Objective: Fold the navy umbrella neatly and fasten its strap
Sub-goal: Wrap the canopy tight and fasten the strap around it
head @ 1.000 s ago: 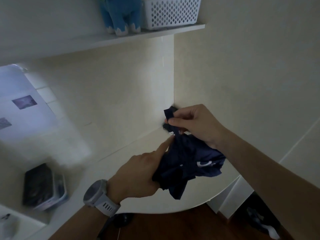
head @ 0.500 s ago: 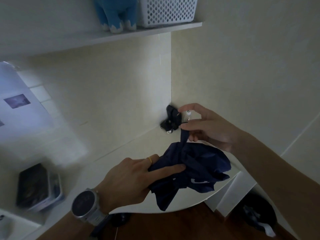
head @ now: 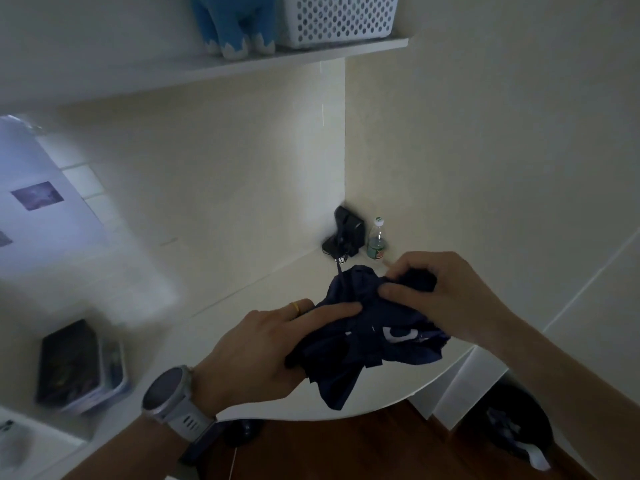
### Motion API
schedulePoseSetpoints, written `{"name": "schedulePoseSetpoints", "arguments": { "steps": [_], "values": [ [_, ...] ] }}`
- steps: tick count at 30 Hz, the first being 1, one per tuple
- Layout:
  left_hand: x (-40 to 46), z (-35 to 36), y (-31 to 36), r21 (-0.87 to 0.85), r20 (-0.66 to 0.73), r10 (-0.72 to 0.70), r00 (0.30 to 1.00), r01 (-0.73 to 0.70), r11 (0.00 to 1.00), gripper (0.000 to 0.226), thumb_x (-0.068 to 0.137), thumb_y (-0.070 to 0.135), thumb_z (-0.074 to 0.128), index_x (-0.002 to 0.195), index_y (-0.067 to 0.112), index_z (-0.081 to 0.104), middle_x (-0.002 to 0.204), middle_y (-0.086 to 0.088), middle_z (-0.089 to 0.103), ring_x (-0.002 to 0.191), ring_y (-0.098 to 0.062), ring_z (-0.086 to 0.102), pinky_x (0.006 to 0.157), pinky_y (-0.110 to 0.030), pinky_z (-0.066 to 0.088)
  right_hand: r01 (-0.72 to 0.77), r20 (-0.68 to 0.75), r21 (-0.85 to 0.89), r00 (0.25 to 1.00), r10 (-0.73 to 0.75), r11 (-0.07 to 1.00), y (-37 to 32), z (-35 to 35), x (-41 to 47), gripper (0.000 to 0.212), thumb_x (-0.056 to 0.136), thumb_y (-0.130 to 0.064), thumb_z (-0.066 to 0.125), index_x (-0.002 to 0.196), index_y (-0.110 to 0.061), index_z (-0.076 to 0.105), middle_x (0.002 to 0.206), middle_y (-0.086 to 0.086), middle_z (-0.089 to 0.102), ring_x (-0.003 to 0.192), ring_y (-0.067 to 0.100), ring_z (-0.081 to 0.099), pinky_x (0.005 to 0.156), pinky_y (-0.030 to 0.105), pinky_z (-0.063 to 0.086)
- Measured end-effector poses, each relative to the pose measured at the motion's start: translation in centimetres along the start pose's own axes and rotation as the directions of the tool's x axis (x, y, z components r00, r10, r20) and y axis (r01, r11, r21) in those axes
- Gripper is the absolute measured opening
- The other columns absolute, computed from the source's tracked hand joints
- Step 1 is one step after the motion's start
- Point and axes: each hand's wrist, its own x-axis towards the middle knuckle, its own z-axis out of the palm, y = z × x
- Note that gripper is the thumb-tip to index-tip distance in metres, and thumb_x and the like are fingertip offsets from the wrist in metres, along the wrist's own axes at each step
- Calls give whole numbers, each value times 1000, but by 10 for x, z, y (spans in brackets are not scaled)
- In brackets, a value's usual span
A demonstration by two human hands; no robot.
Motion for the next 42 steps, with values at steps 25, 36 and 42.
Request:
{"name": "schedulePoseSetpoints", "arguments": {
  "steps": [25,36,42],
  "values": [
    [9,-1,12,-503,224,-44,974,154,850,104,84,17,79,157,33,7,110,-2,69,70,-17,70,63,-38,60,505,469,-639,854,-227,580,-12,7,-14,65,70,-87,51,101,-31,60,84,-10,69,70,13,67,67,31,53],
    [54,-8,37,-330,431,-177,885,337,882,22,81,33,84,83,23,64,68,15,64,56,5,58,59,-10,48,489,289,-529,872,-395,693,-8,14,-33,50,68,-67,60,103,-31,66,82,-12,71,65,13,68,60,27,52],
    [48,-4,44,-612,588,-80,805,507,607,5,88,1,68,85,5,66,77,-2,66,68,-12,62,68,-28,50,455,375,-108,842,-388,884,-3,4,-33,51,78,-49,83,126,-45,67,138,-12,50,128,10,53,97,31,54]
  ]
}}
